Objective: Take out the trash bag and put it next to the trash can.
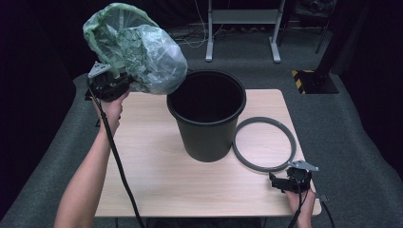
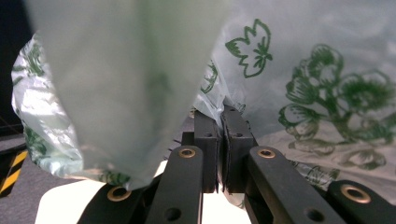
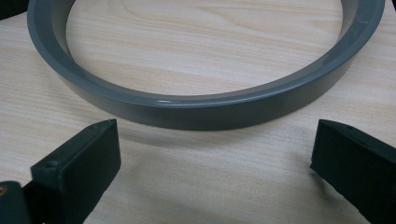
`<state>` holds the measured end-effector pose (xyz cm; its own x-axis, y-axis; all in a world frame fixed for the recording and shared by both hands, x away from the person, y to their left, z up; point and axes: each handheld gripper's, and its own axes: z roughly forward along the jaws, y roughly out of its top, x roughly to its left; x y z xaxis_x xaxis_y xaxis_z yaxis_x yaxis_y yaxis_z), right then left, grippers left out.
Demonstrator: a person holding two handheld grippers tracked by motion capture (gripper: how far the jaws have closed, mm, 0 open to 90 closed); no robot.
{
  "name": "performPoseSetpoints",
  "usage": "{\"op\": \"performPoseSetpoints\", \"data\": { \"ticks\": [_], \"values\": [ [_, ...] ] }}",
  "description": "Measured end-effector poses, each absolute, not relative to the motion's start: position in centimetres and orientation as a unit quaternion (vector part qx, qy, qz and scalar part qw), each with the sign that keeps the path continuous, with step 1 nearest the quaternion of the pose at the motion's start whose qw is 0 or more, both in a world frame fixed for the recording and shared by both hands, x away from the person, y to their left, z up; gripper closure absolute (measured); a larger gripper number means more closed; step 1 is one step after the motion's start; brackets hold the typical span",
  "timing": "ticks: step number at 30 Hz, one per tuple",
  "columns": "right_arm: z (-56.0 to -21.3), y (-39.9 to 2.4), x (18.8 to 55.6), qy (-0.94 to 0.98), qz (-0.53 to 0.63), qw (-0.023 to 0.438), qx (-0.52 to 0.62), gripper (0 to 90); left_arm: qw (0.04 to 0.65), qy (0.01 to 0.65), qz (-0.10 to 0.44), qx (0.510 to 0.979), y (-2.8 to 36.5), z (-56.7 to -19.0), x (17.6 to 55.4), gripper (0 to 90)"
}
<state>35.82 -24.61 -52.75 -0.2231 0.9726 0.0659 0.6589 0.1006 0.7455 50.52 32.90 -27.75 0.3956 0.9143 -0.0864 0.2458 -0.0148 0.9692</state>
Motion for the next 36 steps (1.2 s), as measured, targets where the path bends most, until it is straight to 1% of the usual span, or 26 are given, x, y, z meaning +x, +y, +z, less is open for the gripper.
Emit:
{"op": "performPoseSetpoints", "data": {
  "ticks": [7, 23, 30, 36],
  "values": [
    [-52.8, -24.6, 35.8, 0.705, 0.338, 0.232, 0.579, 0.8, 0.529, 0.461, 0.306, 0.644, 33.3, -29.2, 50.7, 86.6],
    [-52.8, -24.6, 35.8, 0.705, 0.337, 0.232, 0.58, 0.9, 0.511, 0.484, 0.281, 0.653, 33.0, -33.4, 51.7, 86.4],
    [-52.8, -24.6, 35.8, 0.705, 0.336, 0.231, 0.58, 1.0, 0.489, 0.504, 0.248, 0.667, 31.9, -37.4, 53.0, 86.3],
    [-52.8, -24.7, 35.9, 0.706, 0.335, 0.232, 0.58, 1.0, 0.442, 0.513, 0.231, 0.698, 30.7, -41.5, 53.8, 86.2]
  ]
}}
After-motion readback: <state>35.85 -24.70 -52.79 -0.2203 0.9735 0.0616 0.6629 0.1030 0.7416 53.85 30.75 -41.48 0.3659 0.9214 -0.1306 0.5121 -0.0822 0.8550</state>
